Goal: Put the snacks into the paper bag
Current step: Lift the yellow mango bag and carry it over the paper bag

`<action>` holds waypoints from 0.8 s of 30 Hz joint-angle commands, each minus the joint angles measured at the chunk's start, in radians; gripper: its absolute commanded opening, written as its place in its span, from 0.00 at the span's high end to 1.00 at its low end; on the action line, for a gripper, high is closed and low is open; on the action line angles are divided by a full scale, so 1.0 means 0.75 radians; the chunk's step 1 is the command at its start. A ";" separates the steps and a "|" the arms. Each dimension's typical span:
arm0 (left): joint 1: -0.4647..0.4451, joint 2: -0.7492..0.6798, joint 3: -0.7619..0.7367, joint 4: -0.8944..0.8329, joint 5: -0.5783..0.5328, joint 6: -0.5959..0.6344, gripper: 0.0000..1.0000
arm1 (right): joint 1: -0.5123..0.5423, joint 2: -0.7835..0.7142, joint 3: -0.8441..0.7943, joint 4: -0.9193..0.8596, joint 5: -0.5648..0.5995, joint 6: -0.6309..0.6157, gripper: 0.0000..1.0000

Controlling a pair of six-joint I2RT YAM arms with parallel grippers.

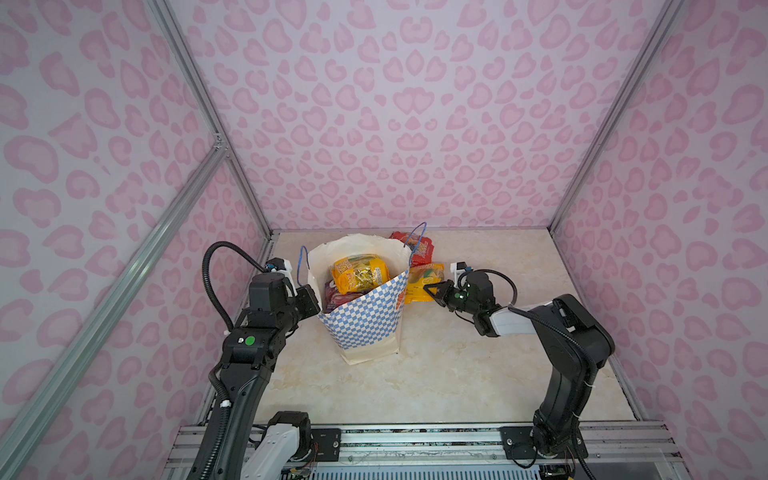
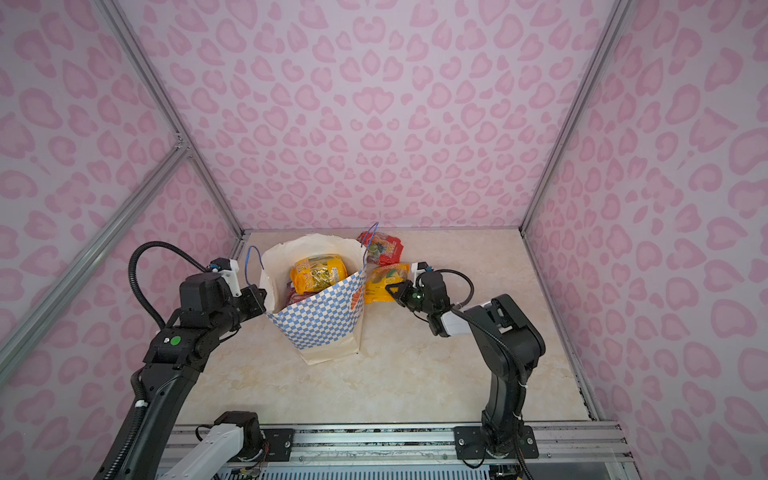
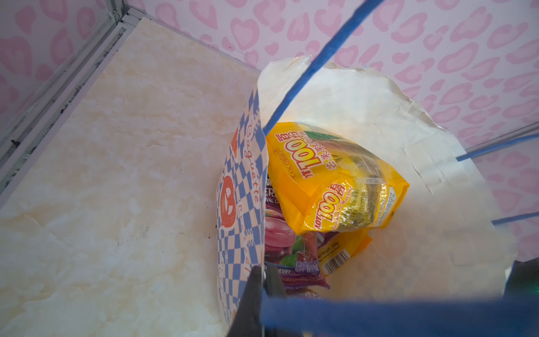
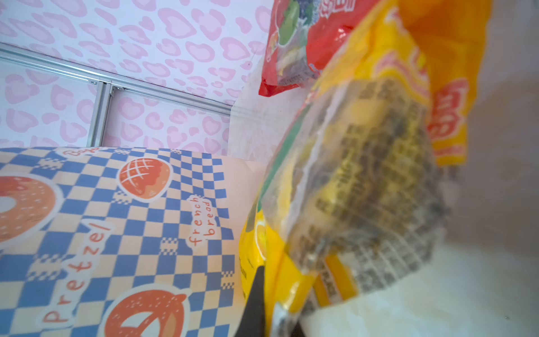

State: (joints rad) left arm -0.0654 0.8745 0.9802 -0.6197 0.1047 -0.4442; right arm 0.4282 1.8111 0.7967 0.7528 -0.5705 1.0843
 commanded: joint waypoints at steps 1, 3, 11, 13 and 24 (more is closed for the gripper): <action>0.001 -0.002 0.001 0.037 -0.003 0.003 0.92 | 0.001 -0.118 0.016 -0.143 0.018 -0.162 1.00; 0.001 -0.001 0.000 0.036 0.001 0.003 0.92 | -0.004 -0.215 0.031 -0.298 0.071 -0.237 1.00; 0.001 0.000 0.000 0.038 0.000 0.001 0.92 | -0.080 -0.542 0.055 -0.593 0.164 -0.349 1.00; 0.001 -0.002 0.001 0.041 0.005 0.001 0.92 | -0.080 -0.635 0.113 -0.732 0.221 -0.419 1.00; 0.001 -0.015 -0.004 0.055 0.033 -0.001 0.92 | 0.099 -0.807 0.633 -1.120 0.396 -0.688 1.00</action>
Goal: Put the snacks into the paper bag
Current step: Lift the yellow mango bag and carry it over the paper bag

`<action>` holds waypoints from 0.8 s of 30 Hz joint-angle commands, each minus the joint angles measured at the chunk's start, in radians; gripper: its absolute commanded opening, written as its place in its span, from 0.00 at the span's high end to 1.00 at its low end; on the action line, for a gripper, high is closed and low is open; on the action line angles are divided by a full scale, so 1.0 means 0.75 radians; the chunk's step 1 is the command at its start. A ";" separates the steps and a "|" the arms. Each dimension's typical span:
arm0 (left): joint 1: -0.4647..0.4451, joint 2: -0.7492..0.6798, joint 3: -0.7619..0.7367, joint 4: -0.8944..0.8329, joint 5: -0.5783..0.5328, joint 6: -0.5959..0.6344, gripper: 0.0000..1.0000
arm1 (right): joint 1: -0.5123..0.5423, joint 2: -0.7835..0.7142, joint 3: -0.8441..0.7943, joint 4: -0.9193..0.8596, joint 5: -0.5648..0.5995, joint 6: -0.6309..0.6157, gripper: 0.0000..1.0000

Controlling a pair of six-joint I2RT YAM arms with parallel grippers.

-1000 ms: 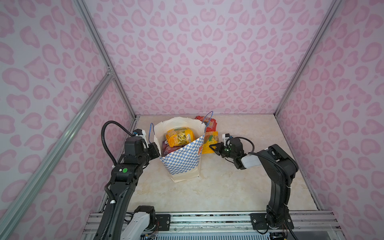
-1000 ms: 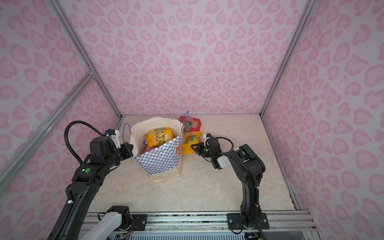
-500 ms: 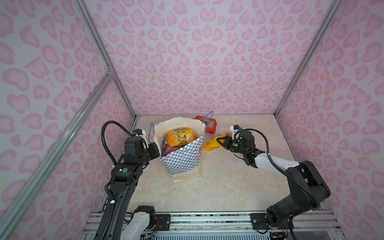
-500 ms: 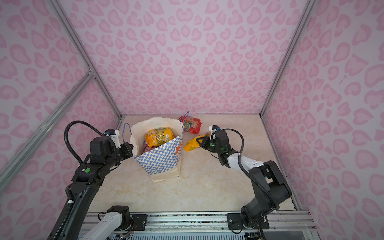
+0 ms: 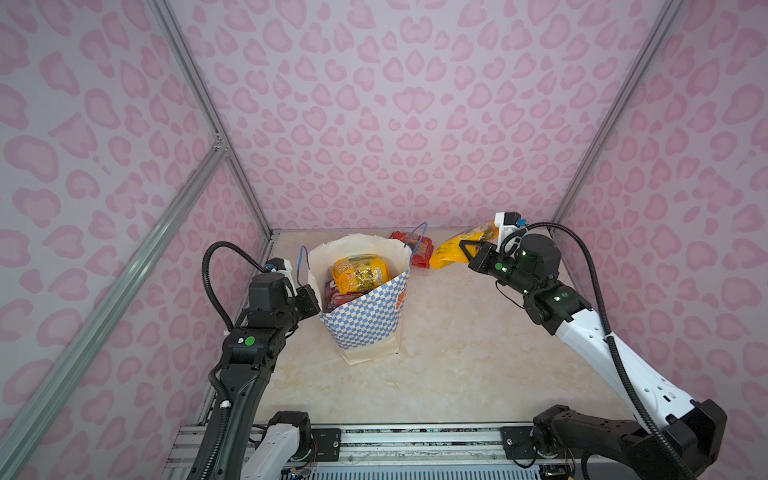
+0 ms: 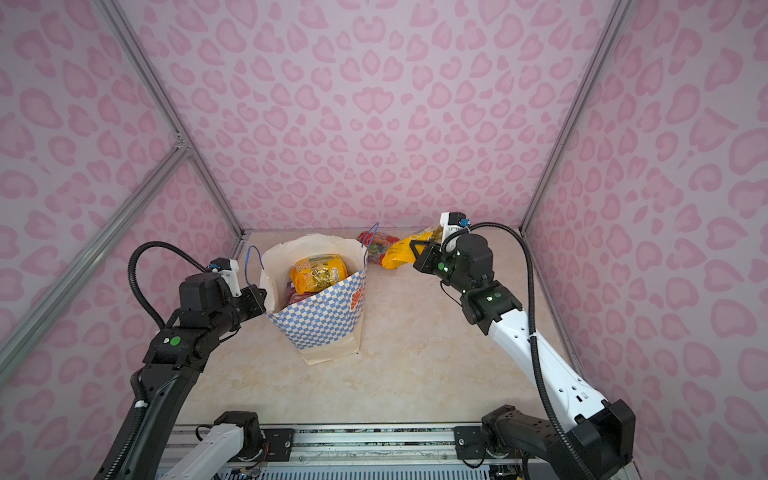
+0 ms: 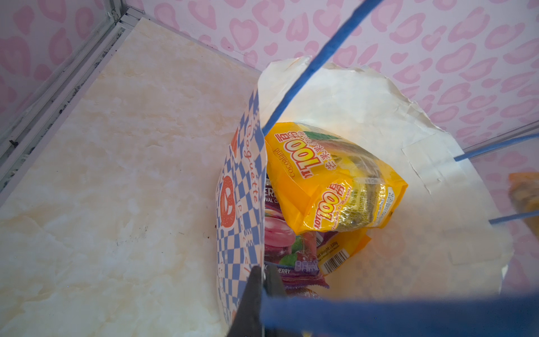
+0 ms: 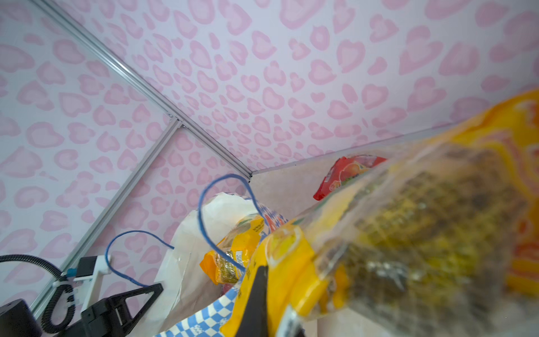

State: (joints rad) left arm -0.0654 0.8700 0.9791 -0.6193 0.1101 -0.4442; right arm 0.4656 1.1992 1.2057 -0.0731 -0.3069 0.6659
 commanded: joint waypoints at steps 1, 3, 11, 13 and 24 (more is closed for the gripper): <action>0.001 -0.009 -0.004 0.059 0.030 -0.001 0.92 | 0.087 0.031 0.155 -0.027 0.044 -0.154 1.00; 0.001 -0.012 -0.005 0.060 0.032 -0.002 0.92 | 0.162 0.095 0.295 -0.063 0.045 -0.201 1.00; 0.001 -0.010 -0.005 0.055 0.029 0.003 0.92 | 0.439 0.427 0.851 -0.176 -0.021 -0.330 1.00; 0.001 -0.008 -0.005 0.056 0.029 0.003 0.92 | 0.494 0.509 0.958 -0.197 -0.042 -0.350 1.00; 0.001 -0.014 -0.004 0.055 0.035 0.002 0.92 | 0.555 0.816 1.013 -0.144 -0.179 -0.196 1.00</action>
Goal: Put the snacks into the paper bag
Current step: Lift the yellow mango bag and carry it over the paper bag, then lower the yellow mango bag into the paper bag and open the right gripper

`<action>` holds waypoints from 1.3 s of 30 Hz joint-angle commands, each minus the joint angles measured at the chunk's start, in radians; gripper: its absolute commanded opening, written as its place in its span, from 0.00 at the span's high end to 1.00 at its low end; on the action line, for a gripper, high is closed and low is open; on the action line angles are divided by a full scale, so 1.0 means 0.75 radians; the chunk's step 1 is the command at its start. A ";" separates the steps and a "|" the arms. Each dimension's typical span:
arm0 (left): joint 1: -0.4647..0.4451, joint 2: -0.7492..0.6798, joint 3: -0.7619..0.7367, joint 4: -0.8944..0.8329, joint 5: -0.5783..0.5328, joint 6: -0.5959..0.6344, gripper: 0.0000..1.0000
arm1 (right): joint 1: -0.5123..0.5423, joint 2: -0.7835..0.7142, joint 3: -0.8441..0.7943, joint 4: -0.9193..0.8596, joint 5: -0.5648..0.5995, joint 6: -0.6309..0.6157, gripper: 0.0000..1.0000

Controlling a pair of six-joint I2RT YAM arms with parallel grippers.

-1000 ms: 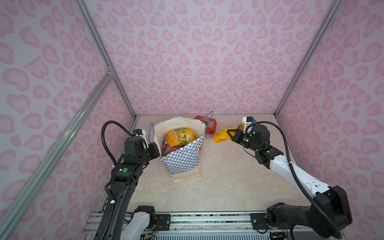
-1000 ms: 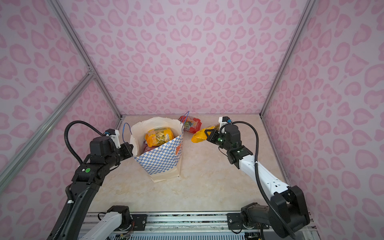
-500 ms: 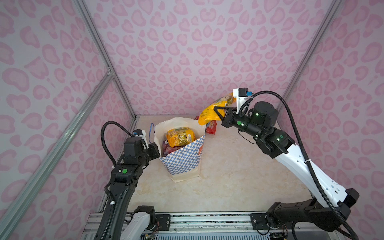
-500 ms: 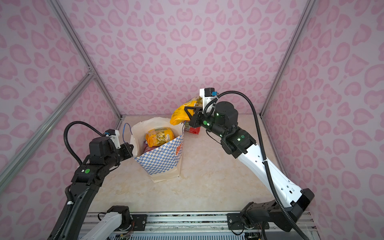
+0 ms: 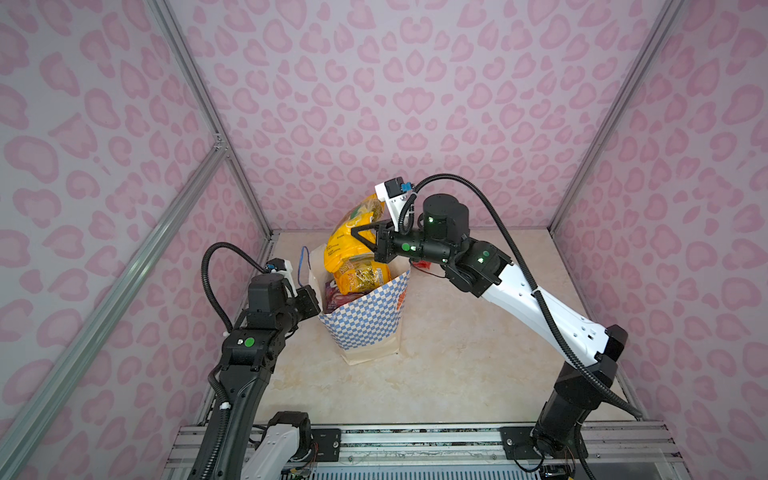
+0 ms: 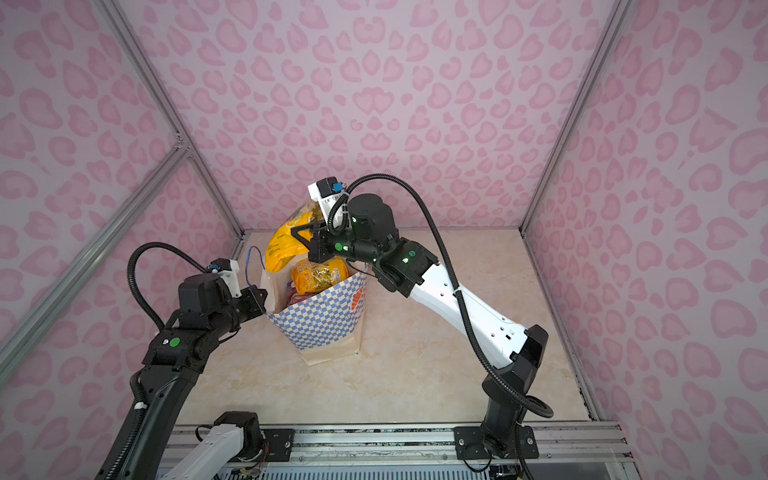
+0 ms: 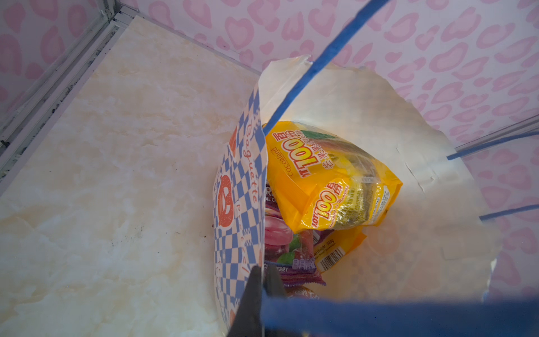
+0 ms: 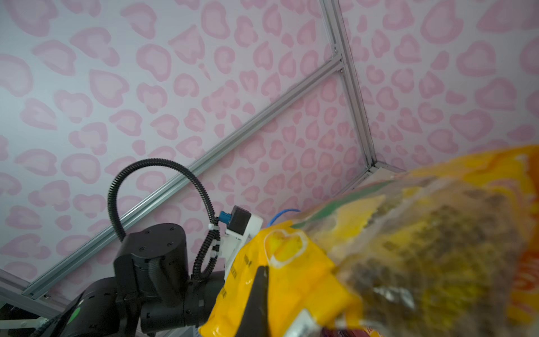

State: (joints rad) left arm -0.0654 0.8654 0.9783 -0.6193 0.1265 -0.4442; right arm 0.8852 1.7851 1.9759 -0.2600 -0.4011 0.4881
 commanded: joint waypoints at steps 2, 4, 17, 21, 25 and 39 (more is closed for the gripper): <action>0.002 -0.009 -0.004 0.053 0.013 0.003 0.92 | -0.010 0.072 -0.027 0.107 -0.064 0.066 1.00; 0.001 -0.011 -0.002 0.054 0.013 0.003 0.92 | -0.020 0.110 -0.039 0.121 -0.088 0.097 1.00; 0.001 -0.010 -0.004 0.053 0.006 0.003 0.91 | -0.073 0.427 0.118 0.059 -0.197 0.194 1.00; 0.001 -0.007 -0.004 0.053 0.006 0.003 0.92 | -0.070 0.560 0.275 -0.065 -0.243 0.194 1.00; 0.001 -0.011 -0.004 0.050 0.003 0.005 0.92 | -0.074 0.584 0.292 -0.215 -0.167 0.144 1.00; 0.001 -0.012 -0.004 0.050 -0.002 0.004 0.91 | -0.053 0.376 0.174 -0.493 0.286 -0.099 0.65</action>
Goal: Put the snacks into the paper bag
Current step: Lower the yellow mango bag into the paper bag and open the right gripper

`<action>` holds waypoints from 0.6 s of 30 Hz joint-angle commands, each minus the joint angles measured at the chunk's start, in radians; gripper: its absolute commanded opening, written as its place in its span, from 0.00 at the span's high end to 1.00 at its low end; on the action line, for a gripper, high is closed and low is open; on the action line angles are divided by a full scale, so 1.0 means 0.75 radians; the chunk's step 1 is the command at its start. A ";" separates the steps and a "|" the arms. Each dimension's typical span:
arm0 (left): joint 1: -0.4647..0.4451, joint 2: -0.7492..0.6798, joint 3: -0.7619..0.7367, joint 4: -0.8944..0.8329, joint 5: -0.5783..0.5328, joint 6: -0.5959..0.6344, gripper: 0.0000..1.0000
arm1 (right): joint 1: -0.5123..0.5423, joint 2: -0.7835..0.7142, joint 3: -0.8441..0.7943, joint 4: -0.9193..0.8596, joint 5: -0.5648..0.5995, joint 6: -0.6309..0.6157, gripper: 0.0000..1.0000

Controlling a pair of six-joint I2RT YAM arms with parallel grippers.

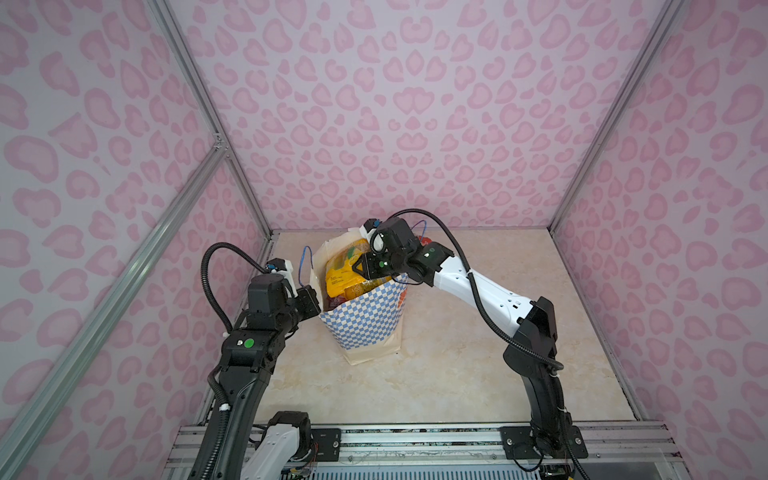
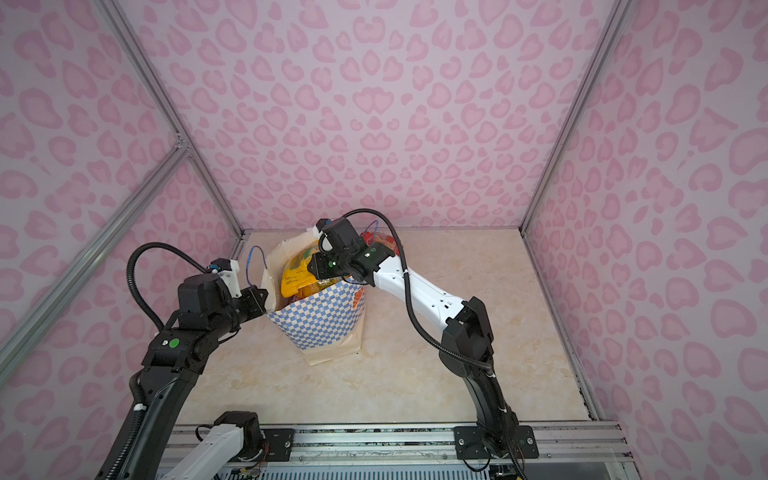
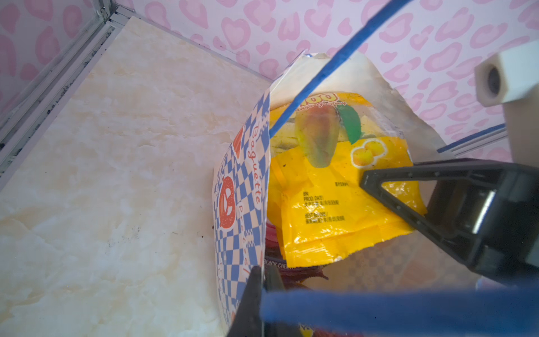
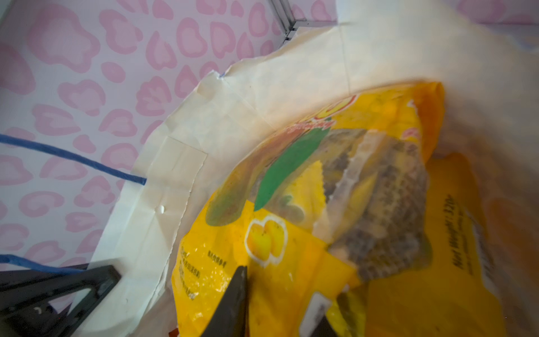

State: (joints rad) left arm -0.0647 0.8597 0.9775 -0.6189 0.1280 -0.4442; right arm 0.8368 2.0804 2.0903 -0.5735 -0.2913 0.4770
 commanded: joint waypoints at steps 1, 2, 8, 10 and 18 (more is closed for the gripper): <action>0.001 -0.004 -0.003 0.049 -0.007 0.005 0.91 | 0.021 -0.028 0.038 -0.090 0.161 -0.102 0.62; 0.001 -0.003 -0.003 0.049 -0.009 0.004 0.91 | 0.033 -0.043 0.048 -0.100 0.184 -0.124 0.60; 0.002 -0.001 -0.003 0.048 -0.009 0.003 0.91 | 0.084 -0.090 0.114 -0.100 0.280 -0.209 0.53; 0.002 0.002 -0.003 0.049 -0.007 0.003 0.91 | 0.086 -0.049 0.183 -0.111 0.247 -0.220 0.53; 0.001 0.006 -0.005 0.049 -0.006 0.003 0.91 | 0.082 0.290 0.654 -0.209 0.106 -0.247 0.52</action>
State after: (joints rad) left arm -0.0647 0.8631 0.9775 -0.6193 0.1234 -0.4442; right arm 0.9012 2.2379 2.5080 -0.6807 -0.1703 0.3111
